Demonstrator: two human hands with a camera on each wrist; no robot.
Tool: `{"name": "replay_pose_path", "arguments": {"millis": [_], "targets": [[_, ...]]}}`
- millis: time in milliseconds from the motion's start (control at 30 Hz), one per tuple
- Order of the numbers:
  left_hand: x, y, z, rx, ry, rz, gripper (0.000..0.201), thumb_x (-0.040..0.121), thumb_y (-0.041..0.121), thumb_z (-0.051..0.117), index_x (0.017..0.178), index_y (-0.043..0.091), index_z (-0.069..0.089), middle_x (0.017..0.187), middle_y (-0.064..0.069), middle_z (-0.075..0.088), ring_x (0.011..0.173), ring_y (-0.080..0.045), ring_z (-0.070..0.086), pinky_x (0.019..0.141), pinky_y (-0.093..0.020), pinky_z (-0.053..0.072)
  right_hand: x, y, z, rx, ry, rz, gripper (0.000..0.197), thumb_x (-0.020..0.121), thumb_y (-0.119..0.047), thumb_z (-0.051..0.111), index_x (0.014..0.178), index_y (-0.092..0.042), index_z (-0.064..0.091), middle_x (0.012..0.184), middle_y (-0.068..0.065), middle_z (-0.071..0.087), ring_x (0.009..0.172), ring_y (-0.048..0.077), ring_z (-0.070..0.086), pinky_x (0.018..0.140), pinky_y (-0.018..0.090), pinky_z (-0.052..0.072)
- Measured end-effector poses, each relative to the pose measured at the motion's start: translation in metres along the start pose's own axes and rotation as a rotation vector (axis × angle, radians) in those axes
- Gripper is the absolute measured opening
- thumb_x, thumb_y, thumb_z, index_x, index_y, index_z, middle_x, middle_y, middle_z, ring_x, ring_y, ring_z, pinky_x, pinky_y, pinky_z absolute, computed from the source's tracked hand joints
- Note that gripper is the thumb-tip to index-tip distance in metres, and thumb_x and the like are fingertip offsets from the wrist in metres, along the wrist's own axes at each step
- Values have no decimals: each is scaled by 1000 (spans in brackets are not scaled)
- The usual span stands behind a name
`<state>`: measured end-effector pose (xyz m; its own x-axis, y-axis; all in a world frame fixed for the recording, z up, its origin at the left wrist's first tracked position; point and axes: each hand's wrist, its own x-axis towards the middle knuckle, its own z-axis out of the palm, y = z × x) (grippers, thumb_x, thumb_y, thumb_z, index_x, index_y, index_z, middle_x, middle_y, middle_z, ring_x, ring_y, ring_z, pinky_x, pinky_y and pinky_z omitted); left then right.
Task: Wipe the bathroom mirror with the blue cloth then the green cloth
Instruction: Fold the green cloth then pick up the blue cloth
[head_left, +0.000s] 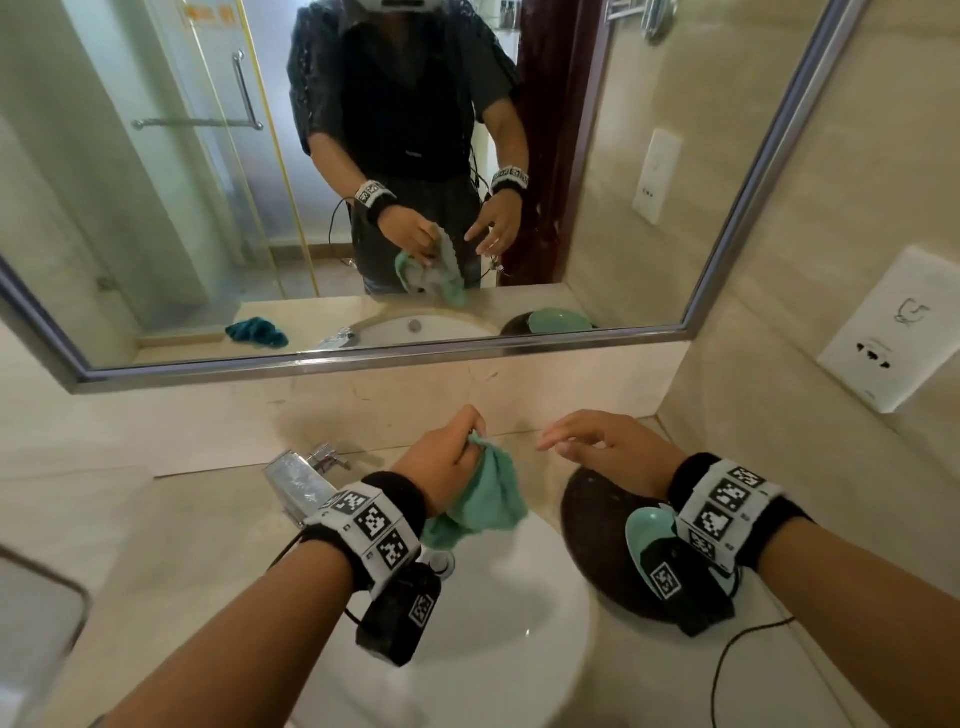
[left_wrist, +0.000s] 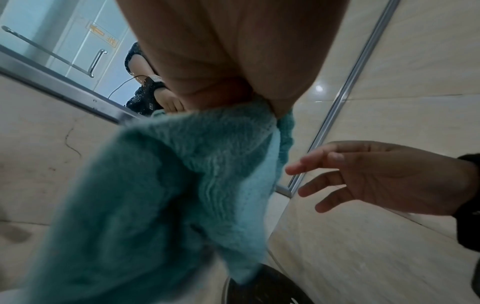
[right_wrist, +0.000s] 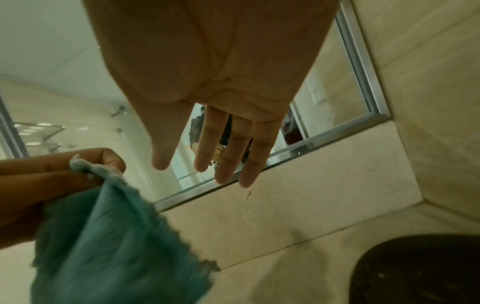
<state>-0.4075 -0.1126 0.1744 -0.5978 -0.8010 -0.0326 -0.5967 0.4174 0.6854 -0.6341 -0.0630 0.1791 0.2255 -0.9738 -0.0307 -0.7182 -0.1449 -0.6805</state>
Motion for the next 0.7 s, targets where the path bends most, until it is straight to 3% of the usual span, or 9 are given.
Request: {"name": "replay_pose_path", "arguments": {"millis": [133, 200, 233, 333, 400, 500, 567, 633, 700], "targets": [[0, 4, -2, -38, 59, 53, 10, 100, 12, 33, 95, 20, 36, 65, 3, 48, 54, -9, 43, 46, -11, 36, 4, -15, 17, -5, -139, 84, 66, 84, -40, 65, 142, -35, 34, 134, -13, 48, 111, 6, 51, 92, 23, 42], [1, 5, -3, -71, 78, 81, 13, 100, 12, 33, 93, 22, 36, 67, 1, 50, 56, -11, 45, 47, -12, 37, 12, -21, 25, -6, -122, 54, 76, 79, -34, 72, 144, -30, 32, 135, -12, 44, 115, 9, 47, 92, 25, 39], [1, 6, -4, -83, 89, 92, 13, 100, 11, 33, 93, 22, 36, 68, 0, 50, 57, -12, 45, 49, -13, 37, 15, -22, 27, -11, -99, 18, 70, 78, -30, 73, 139, -24, 41, 131, -7, 48, 113, 11, 48, 92, 26, 40], [-1, 7, -6, -140, 129, 80, 8, 101, 13, 34, 95, 18, 37, 67, 2, 49, 57, -11, 44, 48, -12, 36, 24, -18, 31, -101, -14, -28, 23, 84, -27, 65, 100, -12, 61, 100, 3, 61, 94, 20, 55, 84, 36, 47], [-3, 4, -8, -194, 160, 39, 8, 102, 21, 35, 94, 19, 39, 68, 4, 50, 59, -12, 48, 48, -12, 36, 24, -17, 27, 12, 35, 64, 11, 90, -25, 59, 89, -14, 56, 85, 2, 60, 80, 20, 57, 71, 27, 47], [-8, -3, -8, -268, 122, -29, 12, 97, 26, 49, 90, 18, 44, 71, 4, 53, 65, -15, 54, 58, -20, 48, 23, -11, 18, 70, 141, 92, 12, 93, -18, 54, 84, -16, 47, 73, -2, 53, 69, 16, 48, 56, 18, 35], [-10, -8, -7, -327, 38, -79, 14, 88, 19, 64, 85, 17, 50, 67, 2, 48, 62, -13, 56, 69, -30, 57, 22, -9, 11, 146, 122, 89, 9, 94, -10, 49, 94, -17, 55, 88, -1, 59, 80, 15, 52, 63, 15, 39], [-10, -12, -7, -251, 9, -89, 18, 84, 11, 68, 78, 21, 54, 66, 1, 47, 66, -18, 60, 77, -36, 57, 20, -5, 8, 176, 55, 78, 36, 94, -3, 42, 117, -24, 59, 119, -8, 58, 107, 6, 52, 87, 11, 40], [-9, -14, -7, -192, 51, -45, 22, 87, 7, 62, 76, 24, 52, 78, 0, 57, 82, -25, 62, 77, -32, 54, 18, -3, 4, 140, -1, 71, 49, 93, 0, 39, 129, -31, 54, 132, -15, 49, 121, -1, 43, 103, 16, 32]]}}
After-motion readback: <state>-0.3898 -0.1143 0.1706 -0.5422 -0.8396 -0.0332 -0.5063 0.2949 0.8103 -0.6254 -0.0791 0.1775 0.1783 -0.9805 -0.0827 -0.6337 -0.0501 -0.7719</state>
